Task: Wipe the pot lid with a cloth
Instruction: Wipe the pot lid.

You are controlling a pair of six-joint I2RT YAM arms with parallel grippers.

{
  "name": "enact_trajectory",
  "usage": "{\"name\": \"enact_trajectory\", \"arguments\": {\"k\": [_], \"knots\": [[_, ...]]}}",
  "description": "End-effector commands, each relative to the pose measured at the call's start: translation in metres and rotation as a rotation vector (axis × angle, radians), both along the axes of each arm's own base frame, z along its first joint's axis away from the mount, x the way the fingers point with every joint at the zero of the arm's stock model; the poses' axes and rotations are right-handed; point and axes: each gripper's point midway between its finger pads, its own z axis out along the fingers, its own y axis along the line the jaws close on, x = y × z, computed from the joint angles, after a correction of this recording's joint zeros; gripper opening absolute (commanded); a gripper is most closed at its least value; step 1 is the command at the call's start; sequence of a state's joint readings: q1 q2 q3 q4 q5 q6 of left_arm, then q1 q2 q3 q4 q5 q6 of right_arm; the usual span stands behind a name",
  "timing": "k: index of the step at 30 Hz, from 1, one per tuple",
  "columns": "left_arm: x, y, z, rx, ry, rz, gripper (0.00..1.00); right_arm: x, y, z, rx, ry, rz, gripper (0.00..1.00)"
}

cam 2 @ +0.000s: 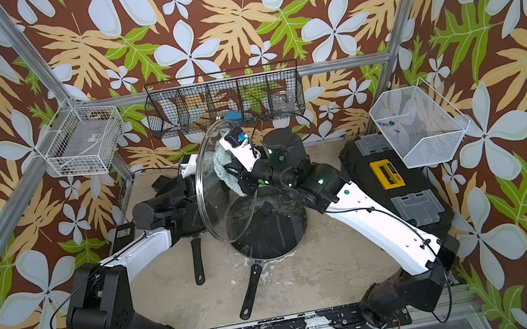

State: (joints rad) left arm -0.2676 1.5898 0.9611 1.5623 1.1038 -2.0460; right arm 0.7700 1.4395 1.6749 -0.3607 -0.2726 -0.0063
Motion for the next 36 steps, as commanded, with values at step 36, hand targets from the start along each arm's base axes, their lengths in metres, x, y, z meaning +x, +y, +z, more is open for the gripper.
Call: {"name": "enact_trajectory", "arguments": {"k": [36], "knots": [[-0.040, 0.015, 0.041, -0.128, -0.305, 0.020, 0.00, 0.115, -0.045, -0.024, -0.011, 0.056, -0.266, 0.00]]}}
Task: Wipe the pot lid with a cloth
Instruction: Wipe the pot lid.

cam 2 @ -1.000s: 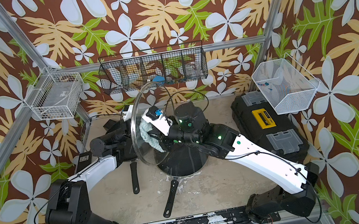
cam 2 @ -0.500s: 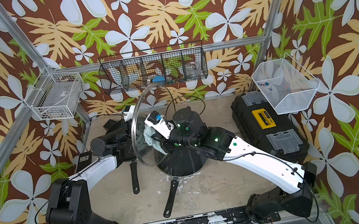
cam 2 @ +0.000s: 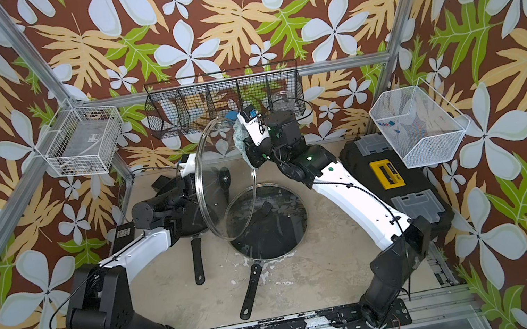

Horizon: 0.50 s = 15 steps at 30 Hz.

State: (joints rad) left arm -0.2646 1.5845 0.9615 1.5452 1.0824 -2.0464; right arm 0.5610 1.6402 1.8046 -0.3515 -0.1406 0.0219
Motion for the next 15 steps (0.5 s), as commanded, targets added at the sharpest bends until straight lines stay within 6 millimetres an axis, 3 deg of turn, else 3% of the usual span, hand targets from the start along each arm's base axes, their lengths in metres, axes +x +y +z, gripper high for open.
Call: {"name": "enact_trajectory", "arguments": {"k": [1, 12, 15], "knots": [[-0.043, 0.013, 0.038, -0.113, -0.320, 0.007, 0.00, -0.021, 0.013, 0.006, 0.056, 0.009, 0.115, 0.00], [-0.035, 0.018, 0.037, -0.126, -0.301, 0.033, 0.00, -0.176, 0.067, -0.020, 0.043, 0.033, 0.478, 0.00], [-0.035, 0.018, 0.037, -0.124, -0.301, 0.034, 0.00, -0.212, 0.079, -0.039, 0.034, 0.065, 0.565, 0.00]]}}
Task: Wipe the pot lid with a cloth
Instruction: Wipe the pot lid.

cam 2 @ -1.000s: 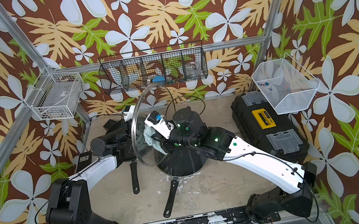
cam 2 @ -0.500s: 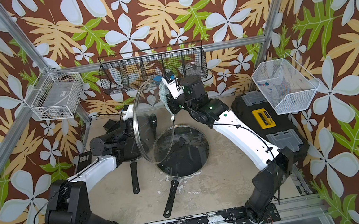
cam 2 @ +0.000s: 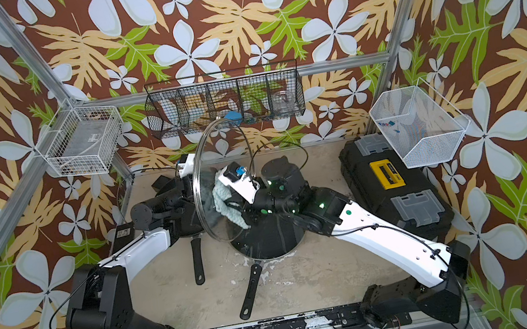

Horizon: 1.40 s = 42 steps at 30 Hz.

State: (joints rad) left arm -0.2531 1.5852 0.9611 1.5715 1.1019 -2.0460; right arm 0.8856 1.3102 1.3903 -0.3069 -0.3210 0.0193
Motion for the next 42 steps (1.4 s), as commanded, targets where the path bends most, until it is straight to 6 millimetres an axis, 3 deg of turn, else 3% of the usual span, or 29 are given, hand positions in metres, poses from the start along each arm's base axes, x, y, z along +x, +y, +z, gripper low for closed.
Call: {"name": "enact_trajectory", "arguments": {"k": [1, 3, 8, 12, 15, 24, 28, 32, 36, 39, 42], "knots": [[-0.032, 0.015, 0.036, -0.132, -0.270, 0.031, 0.00, -0.029, 0.010, -0.010, 0.019, 0.021, 0.089, 0.00], [-0.033, 0.015, 0.037, -0.132, -0.274, 0.030, 0.00, -0.033, 0.009, -0.024, 0.016, 0.059, 0.091, 0.00], [-0.033, 0.015, 0.037, -0.131, -0.276, 0.031, 0.00, -0.015, -0.002, -0.059, -0.048, 0.095, -0.020, 0.00], [-0.034, 0.015, 0.037, -0.129, -0.277, 0.029, 0.00, 0.019, -0.020, -0.091, -0.105, 0.168, -0.137, 0.00], [-0.035, 0.015, 0.038, -0.128, -0.280, 0.028, 0.00, 0.046, -0.036, -0.095, -0.096, 0.196, -0.218, 0.00], [-0.036, 0.016, 0.038, -0.127, -0.281, 0.028, 0.00, 0.133, -0.060, -0.055, -0.036, 0.155, -0.377, 0.00], [-0.036, 0.016, 0.038, -0.126, -0.282, 0.027, 0.00, 0.161, -0.059, -0.014, -0.006, 0.083, -0.419, 0.00], [-0.035, 0.015, 0.036, -0.124, -0.279, 0.028, 0.00, 0.152, -0.047, 0.048, 0.102, -0.002, -0.342, 0.00], [-0.033, 0.015, 0.034, -0.122, -0.272, 0.028, 0.00, 0.118, -0.028, 0.094, 0.173, -0.062, -0.202, 0.00], [-0.033, 0.015, 0.034, -0.121, -0.274, 0.028, 0.00, 0.107, -0.025, 0.102, 0.182, -0.099, -0.174, 0.00], [-0.035, 0.015, 0.036, -0.121, -0.284, 0.028, 0.00, 0.134, -0.044, 0.088, 0.143, -0.108, -0.304, 0.00]]}}
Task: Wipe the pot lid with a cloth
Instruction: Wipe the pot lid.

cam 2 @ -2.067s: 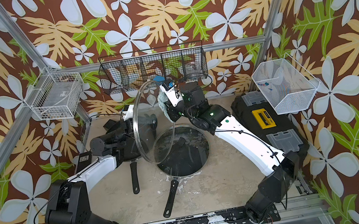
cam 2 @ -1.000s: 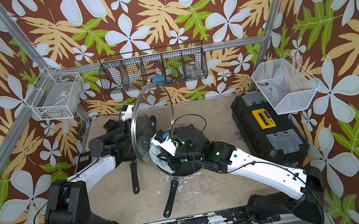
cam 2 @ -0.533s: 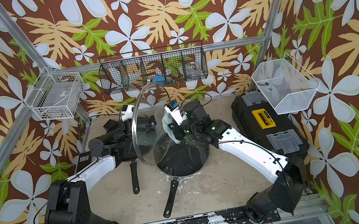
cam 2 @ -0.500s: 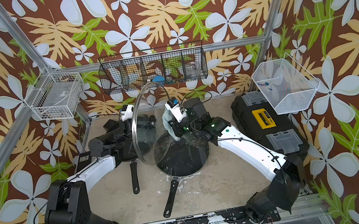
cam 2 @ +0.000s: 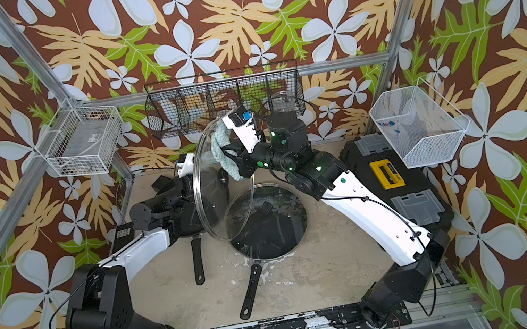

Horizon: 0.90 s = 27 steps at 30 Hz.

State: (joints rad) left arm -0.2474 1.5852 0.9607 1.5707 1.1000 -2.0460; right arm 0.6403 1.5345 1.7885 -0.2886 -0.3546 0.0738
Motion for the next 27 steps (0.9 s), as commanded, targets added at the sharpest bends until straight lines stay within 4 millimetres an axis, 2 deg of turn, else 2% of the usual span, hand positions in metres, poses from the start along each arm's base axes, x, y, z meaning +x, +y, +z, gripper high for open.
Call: {"name": "enact_trajectory", "arguments": {"k": [1, 4, 7, 12, 15, 17, 22, 25, 27], "knots": [[-0.038, 0.013, 0.037, -0.120, -0.287, 0.020, 0.00, 0.028, -0.020, -0.014, -0.020, 0.012, -0.115, 0.00], [-0.038, 0.013, 0.038, -0.120, -0.291, 0.021, 0.00, 0.050, -0.042, -0.036, -0.021, 0.075, -0.217, 0.00], [-0.038, 0.013, 0.037, -0.120, -0.287, 0.020, 0.00, 0.050, -0.046, -0.062, -0.046, 0.126, -0.222, 0.00], [-0.040, 0.014, 0.040, -0.126, -0.293, 0.020, 0.00, 0.031, -0.047, -0.111, -0.078, 0.230, -0.175, 0.00], [-0.041, 0.015, 0.042, -0.129, -0.297, 0.020, 0.00, 0.013, -0.044, -0.138, -0.086, 0.294, -0.128, 0.00], [-0.042, 0.015, 0.043, -0.130, -0.302, 0.021, 0.00, -0.003, -0.038, -0.149, -0.100, 0.311, -0.095, 0.00], [-0.041, 0.015, 0.043, -0.131, -0.297, 0.022, 0.00, -0.057, -0.007, -0.156, -0.136, 0.309, 0.038, 0.00], [-0.040, 0.015, 0.042, -0.131, -0.295, 0.023, 0.00, -0.086, 0.012, -0.146, -0.137, 0.284, 0.117, 0.00], [-0.039, 0.015, 0.041, -0.131, -0.293, 0.024, 0.00, -0.105, 0.027, -0.132, -0.125, 0.256, 0.170, 0.00]]}}
